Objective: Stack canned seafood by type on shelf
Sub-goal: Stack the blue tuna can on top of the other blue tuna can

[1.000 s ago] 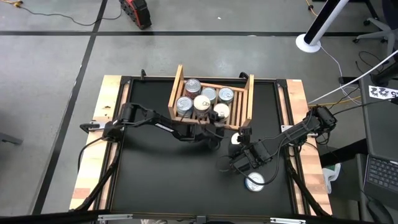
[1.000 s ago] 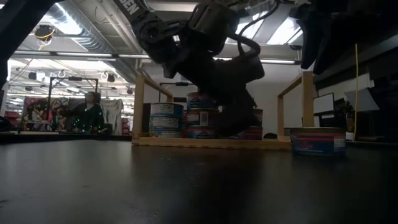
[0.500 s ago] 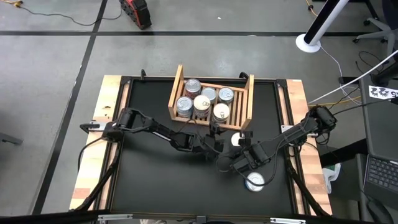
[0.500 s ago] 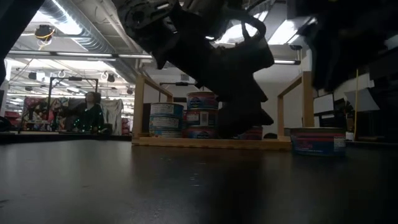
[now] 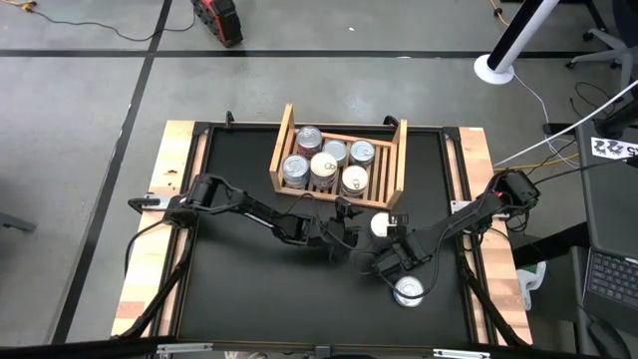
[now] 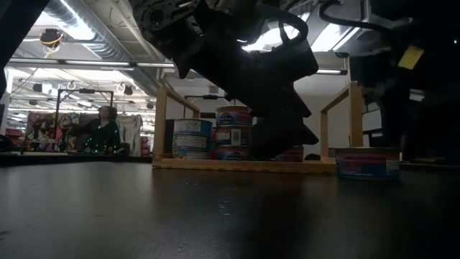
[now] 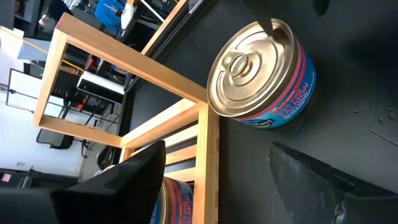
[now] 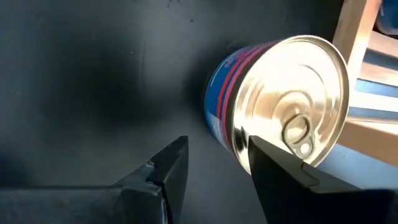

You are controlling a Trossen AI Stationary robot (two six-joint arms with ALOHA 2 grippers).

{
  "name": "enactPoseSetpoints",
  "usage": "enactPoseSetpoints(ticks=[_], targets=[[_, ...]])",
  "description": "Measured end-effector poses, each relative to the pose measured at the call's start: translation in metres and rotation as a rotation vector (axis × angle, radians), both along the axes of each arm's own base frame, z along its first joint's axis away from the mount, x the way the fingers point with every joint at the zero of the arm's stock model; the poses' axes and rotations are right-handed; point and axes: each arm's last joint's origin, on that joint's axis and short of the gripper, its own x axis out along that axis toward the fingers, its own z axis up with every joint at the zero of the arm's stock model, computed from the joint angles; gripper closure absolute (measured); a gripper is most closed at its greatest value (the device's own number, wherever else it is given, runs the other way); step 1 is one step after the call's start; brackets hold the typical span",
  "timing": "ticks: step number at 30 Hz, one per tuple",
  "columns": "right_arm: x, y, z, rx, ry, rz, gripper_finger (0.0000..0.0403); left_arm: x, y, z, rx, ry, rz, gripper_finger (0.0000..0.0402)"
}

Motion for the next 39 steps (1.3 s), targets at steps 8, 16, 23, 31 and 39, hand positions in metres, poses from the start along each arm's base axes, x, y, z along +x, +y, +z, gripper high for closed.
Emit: enactPoseSetpoints(ticks=[8, 16, 23, 31, 39], targets=[[-0.003, -0.003, -0.010, -0.024, -0.029, 0.003, 0.0237, 0.000, 0.000, 0.000, 0.000, 0.000, 0.000, 0.0121], [-0.005, -0.005, -0.015, -0.068, -0.046, 0.004, 0.0237, 0.000, 0.000, 0.000, -0.010, -0.006, 0.005, 0.0121], [-0.005, -0.006, -0.015, -0.082, -0.038, 0.049, 0.0271, 0.000, 0.000, 0.000, -0.012, -0.008, 0.005, 0.0121], [-0.002, -0.006, -0.014, -0.133, -0.084, 0.052, 0.0387, 0.000, -0.002, 0.000, -0.057, -0.027, 0.003, 0.0121], [-0.002, -0.007, -0.014, -0.144, -0.093, 0.051, 0.0393, 0.000, -0.002, 0.000, -0.058, -0.027, 0.002, 0.0121]])
